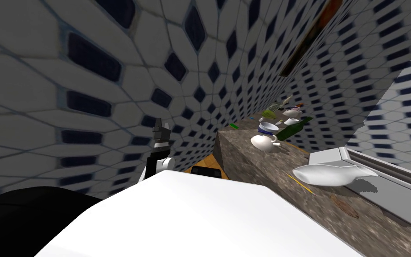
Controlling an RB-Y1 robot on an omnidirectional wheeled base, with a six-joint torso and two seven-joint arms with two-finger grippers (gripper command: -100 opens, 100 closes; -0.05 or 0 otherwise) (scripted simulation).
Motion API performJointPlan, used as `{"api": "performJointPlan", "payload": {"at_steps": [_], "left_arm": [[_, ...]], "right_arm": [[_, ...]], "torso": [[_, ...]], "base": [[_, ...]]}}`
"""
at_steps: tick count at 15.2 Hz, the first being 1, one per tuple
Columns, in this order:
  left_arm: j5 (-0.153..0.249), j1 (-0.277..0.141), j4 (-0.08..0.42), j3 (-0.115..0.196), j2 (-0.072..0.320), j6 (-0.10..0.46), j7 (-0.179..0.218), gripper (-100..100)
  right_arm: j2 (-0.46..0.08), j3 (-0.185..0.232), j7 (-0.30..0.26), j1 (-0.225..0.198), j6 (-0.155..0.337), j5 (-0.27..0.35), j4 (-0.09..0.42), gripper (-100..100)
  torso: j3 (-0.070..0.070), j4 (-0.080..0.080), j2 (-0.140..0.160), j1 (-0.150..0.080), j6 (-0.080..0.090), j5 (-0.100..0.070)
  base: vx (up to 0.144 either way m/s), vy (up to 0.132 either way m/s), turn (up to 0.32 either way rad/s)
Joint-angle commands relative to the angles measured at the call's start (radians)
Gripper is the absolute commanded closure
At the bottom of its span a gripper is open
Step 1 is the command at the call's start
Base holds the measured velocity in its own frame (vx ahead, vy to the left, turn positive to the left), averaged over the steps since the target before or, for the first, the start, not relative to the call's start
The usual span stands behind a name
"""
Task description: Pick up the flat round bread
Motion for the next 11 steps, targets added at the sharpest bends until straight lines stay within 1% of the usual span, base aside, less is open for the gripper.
{"api": "performJointPlan", "payload": {"at_steps": [1, 11], "left_arm": [[0.0, 0.0, 0.0, 0.0, 0.0, 0.0, 0.0, 0], [0.0, 0.0, 0.0, 0.0, 0.0, 0.0, 0.0, 0]], "right_arm": [[-0.002, -0.005, -0.004, 0.008, -0.001, -0.001, 0.001, -100], [-0.004, -0.008, -0.008, 0.015, -0.001, -0.002, 0.001, -100]], "torso": [[0.0, 0.0, 0.0, 0.0, 0.0, 0.0], [0.001, 0.0, 0.001, 0.0, 0.0, 0.0]], "base": [[0.006, -0.012, 0.024], [0.002, -0.013, 0.013]]}}
